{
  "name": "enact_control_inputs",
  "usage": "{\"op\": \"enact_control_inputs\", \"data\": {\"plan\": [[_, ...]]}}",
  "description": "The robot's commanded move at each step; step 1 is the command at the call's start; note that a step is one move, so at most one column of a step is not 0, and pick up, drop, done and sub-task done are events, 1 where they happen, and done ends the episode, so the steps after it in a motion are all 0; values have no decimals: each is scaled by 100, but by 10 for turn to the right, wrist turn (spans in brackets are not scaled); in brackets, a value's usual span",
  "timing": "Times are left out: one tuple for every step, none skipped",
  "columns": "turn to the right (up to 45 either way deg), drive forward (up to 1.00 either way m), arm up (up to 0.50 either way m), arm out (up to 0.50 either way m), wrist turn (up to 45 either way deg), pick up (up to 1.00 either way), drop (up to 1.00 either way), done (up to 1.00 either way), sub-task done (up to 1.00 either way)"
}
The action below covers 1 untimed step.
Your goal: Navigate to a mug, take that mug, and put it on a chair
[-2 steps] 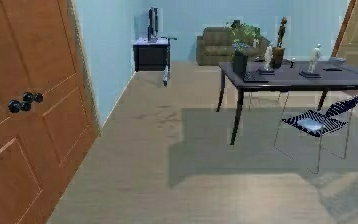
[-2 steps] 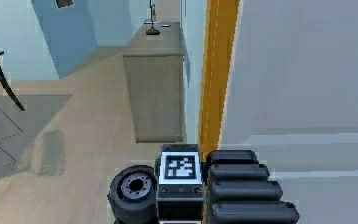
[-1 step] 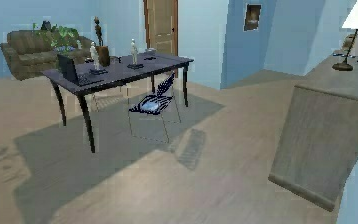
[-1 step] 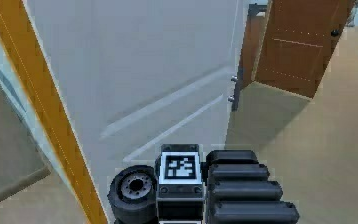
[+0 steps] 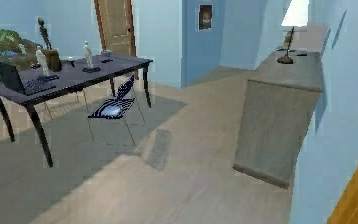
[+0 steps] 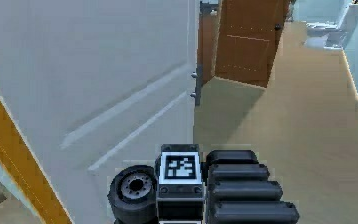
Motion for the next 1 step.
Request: {"op": "enact_control_inputs", "data": {"plan": [[0,30,0,0,0,0,0,0,0]]}}
